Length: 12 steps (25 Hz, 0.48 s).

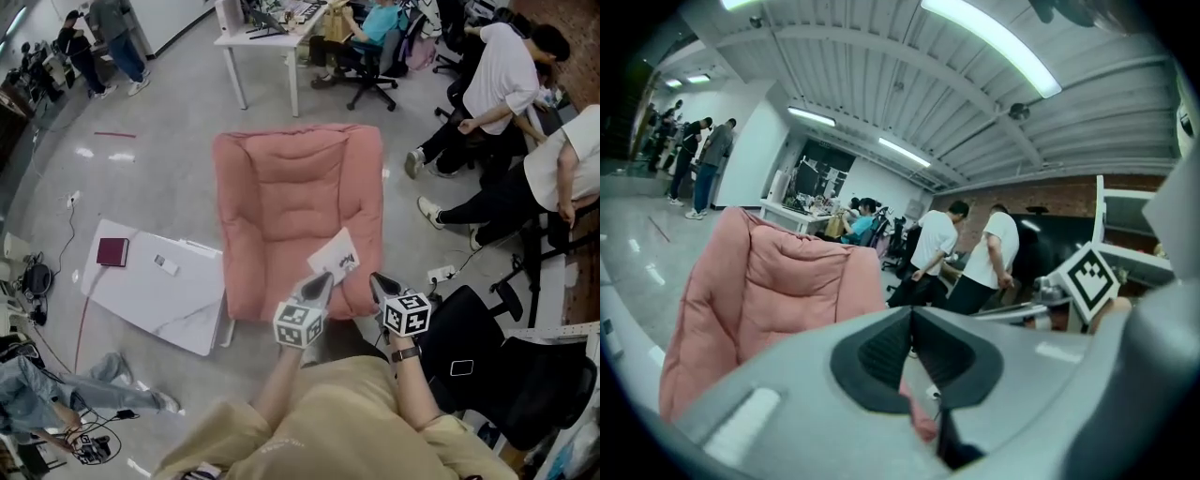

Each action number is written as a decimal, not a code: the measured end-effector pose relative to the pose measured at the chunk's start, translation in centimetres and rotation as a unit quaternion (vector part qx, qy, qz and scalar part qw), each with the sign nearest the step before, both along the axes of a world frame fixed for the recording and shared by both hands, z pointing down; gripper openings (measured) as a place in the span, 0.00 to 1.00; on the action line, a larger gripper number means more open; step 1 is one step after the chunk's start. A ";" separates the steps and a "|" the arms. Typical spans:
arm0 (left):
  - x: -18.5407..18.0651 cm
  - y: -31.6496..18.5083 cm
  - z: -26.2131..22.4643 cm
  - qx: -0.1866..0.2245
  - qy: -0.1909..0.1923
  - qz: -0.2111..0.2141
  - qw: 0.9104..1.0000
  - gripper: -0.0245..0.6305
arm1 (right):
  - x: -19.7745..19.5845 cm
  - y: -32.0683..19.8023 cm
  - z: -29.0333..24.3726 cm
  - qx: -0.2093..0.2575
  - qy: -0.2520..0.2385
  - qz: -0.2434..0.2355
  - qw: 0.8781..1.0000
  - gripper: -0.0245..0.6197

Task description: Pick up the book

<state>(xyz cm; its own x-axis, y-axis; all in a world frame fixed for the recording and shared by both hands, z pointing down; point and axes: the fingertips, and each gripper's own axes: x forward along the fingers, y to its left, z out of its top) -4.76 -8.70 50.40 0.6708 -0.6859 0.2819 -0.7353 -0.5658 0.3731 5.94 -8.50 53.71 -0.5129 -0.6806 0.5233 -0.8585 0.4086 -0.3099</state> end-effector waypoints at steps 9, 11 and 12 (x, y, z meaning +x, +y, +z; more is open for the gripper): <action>2.9 -6.2 4.9 -0.065 -0.011 -0.001 0.998 0.04 | 1.8 -6.9 6.1 -0.065 -0.002 -0.009 0.998 0.05; 3.1 -7.5 6.1 -0.078 -0.014 -0.005 0.997 0.04 | 1.8 -8.0 7.5 -0.081 -0.004 -0.013 0.997 0.06; 3.0 -8.0 6.7 -0.087 -0.016 -0.008 0.996 0.04 | 1.8 -8.5 8.3 -0.091 -0.006 -0.012 0.996 0.07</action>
